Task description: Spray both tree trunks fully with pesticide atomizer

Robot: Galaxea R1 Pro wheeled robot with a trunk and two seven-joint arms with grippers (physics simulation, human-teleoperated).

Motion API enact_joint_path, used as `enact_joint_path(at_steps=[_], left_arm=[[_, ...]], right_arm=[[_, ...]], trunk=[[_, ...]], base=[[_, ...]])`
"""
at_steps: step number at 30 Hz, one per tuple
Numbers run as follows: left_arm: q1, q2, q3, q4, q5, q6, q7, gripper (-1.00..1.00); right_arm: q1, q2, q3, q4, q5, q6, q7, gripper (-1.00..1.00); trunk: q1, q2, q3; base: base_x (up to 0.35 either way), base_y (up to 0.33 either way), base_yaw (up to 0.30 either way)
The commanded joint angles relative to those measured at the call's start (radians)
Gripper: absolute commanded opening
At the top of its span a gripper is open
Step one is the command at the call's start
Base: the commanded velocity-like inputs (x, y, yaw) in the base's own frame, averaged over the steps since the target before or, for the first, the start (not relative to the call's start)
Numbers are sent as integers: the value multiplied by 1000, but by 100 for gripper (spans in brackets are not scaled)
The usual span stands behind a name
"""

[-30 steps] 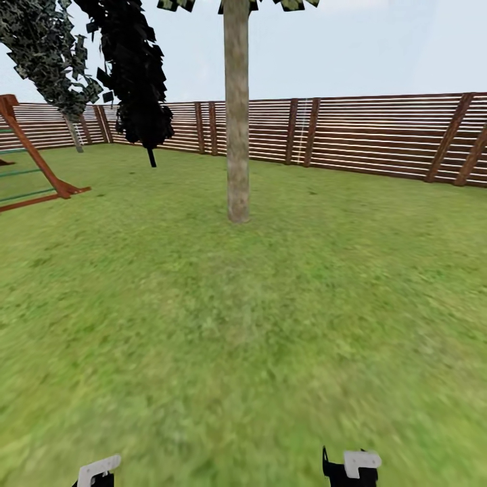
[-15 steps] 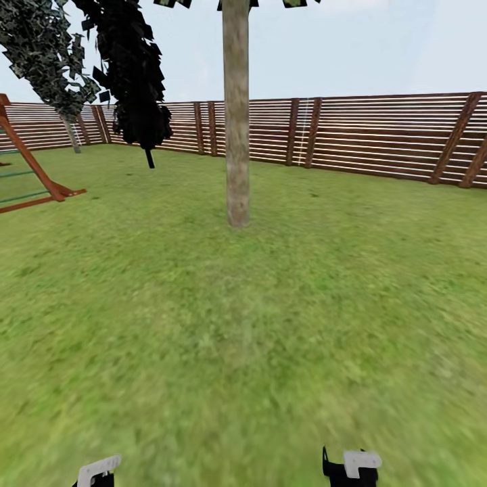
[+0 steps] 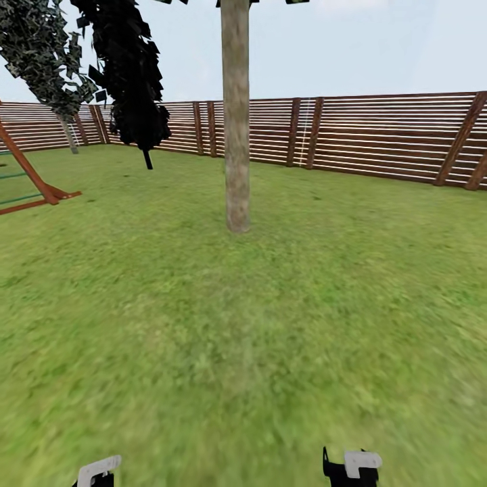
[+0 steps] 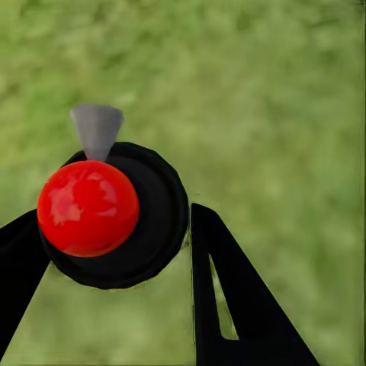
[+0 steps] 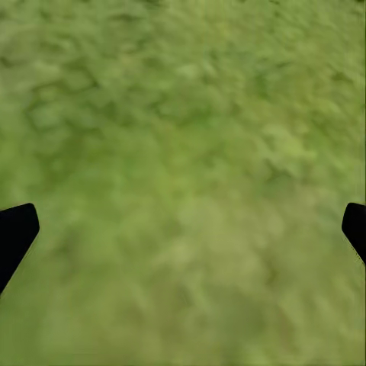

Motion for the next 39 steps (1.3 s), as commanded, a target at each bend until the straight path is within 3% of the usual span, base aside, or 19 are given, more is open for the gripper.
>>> enact_joint_path(at_steps=[1,39], left_arm=[[0,0,-8,0,3,-2,5,-100],[0,1,-8,0,3,-2,5,-100]], right_arm=[[-1,0,8,1,-1,-1,-8,100],[-1,0,8,1,-1,-1,-8,100]], trunk=[[0,0,-1],[0,0,-1]], base=[[345,0,0],[345,0,0]])
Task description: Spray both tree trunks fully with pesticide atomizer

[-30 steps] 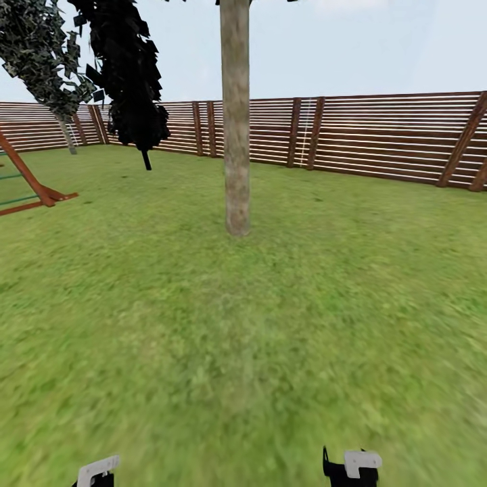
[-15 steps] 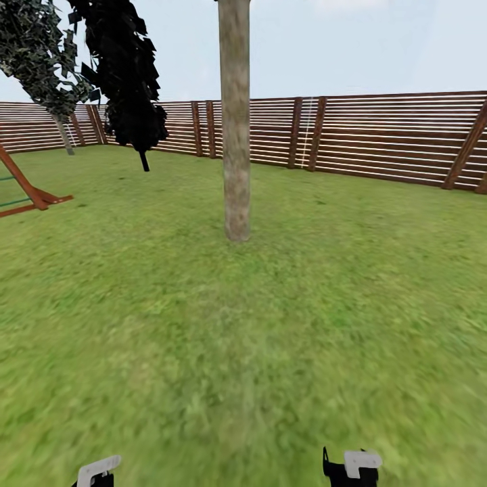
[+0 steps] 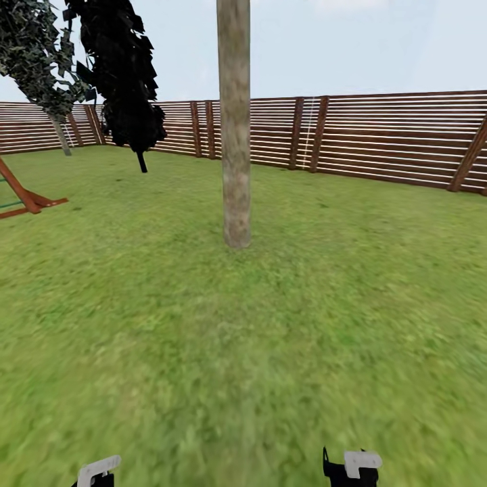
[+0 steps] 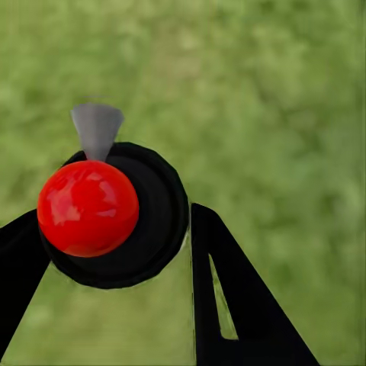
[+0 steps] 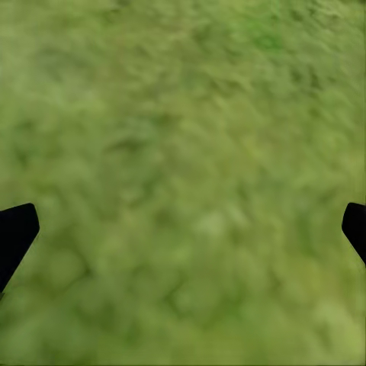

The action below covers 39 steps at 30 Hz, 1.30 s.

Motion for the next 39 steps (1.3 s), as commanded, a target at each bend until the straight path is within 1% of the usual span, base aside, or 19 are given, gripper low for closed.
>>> enact_joint_path(at_steps=[1,39], left_arm=[[0,0,-8,0,3,-2,5,-100],[0,-1,-8,0,3,-2,5,-100]], right_arm=[[-1,0,8,1,-1,-1,-8,100],[-1,0,8,1,-1,-1,-8,100]], trunk=[[0,0,-1],[0,0,-1]], base=[[345,0,0],[345,0,0]])
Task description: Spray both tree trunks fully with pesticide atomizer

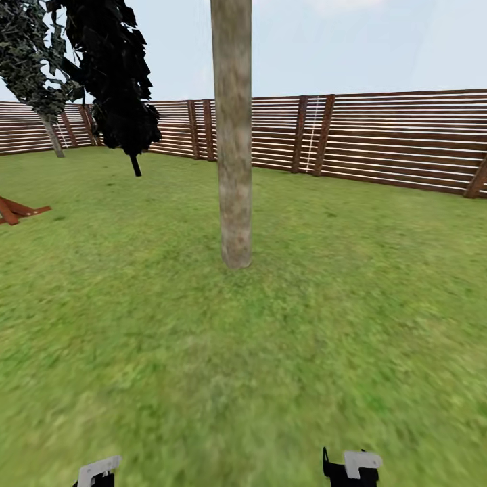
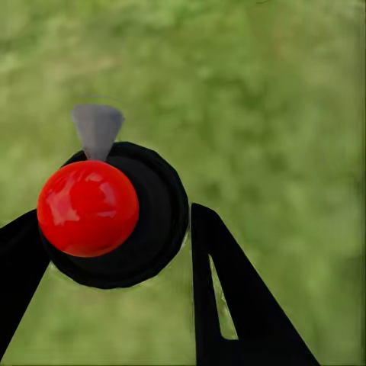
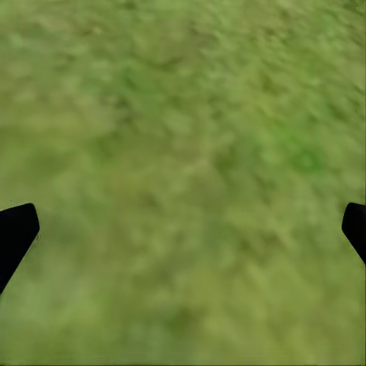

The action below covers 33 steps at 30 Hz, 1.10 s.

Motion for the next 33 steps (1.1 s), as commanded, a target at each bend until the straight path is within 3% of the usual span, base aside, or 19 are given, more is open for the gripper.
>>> enact_joint_path(at_steps=[1,33], left_arm=[[0,1,-8,0,3,-2,5,-100],[0,2,-8,0,3,-3,5,-100]], right_arm=[[-1,0,8,1,-1,-1,-8,100],[-1,0,8,-1,-2,-1,-8,100]], trunk=[[0,0,-1],[0,0,-1]], base=[[345,0,0],[345,0,0]])
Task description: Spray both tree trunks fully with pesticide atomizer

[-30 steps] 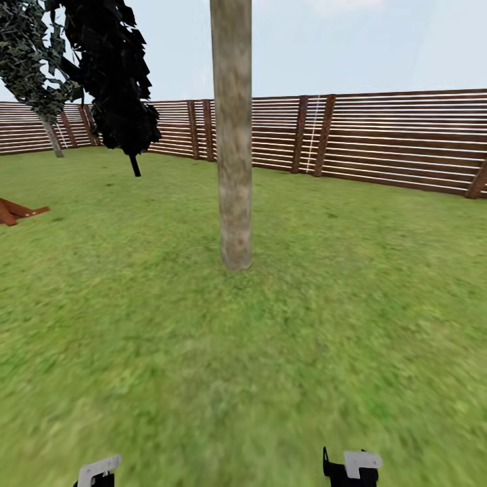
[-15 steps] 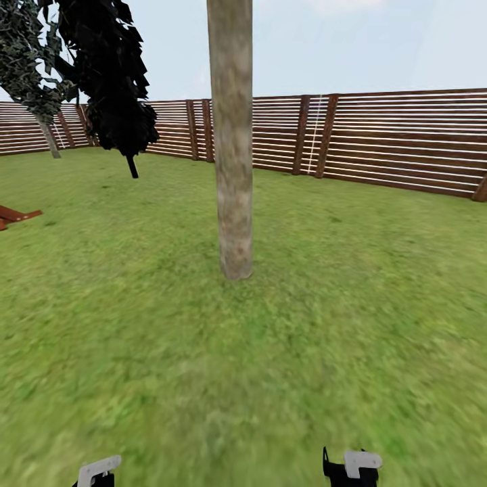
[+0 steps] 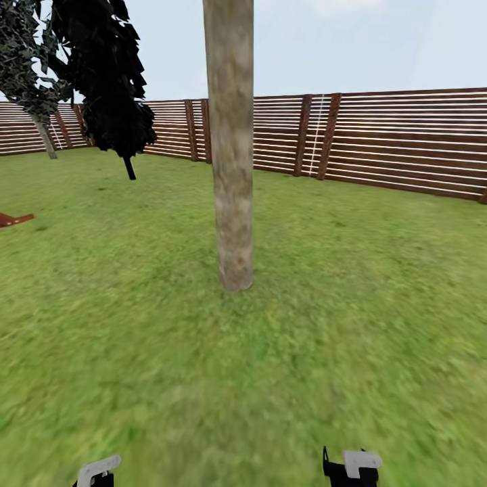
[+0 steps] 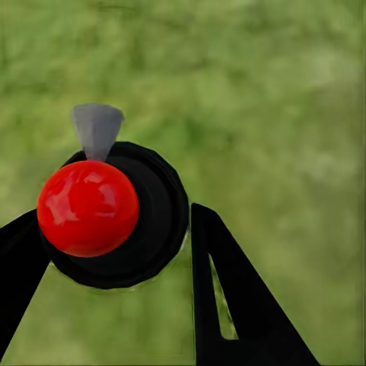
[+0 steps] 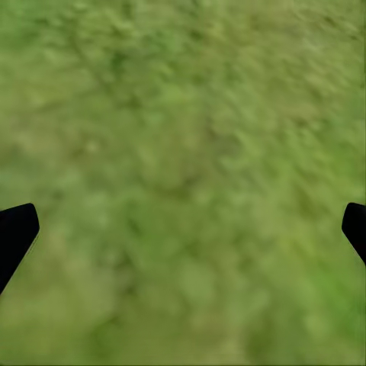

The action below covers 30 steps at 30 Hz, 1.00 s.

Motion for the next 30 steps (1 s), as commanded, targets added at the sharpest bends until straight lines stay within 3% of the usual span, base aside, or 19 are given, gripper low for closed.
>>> enact_joint_path(at_steps=[1,30], left_arm=[[0,0,-8,0,3,-2,4,-100],[0,0,-8,0,4,-2,0,-100]], right_arm=[[-1,0,8,1,-1,-1,-8,100],[-1,2,8,1,0,-1,-8,100]], trunk=[[0,0,-1],[0,0,-1]], base=[[345,0,0],[345,0,0]])
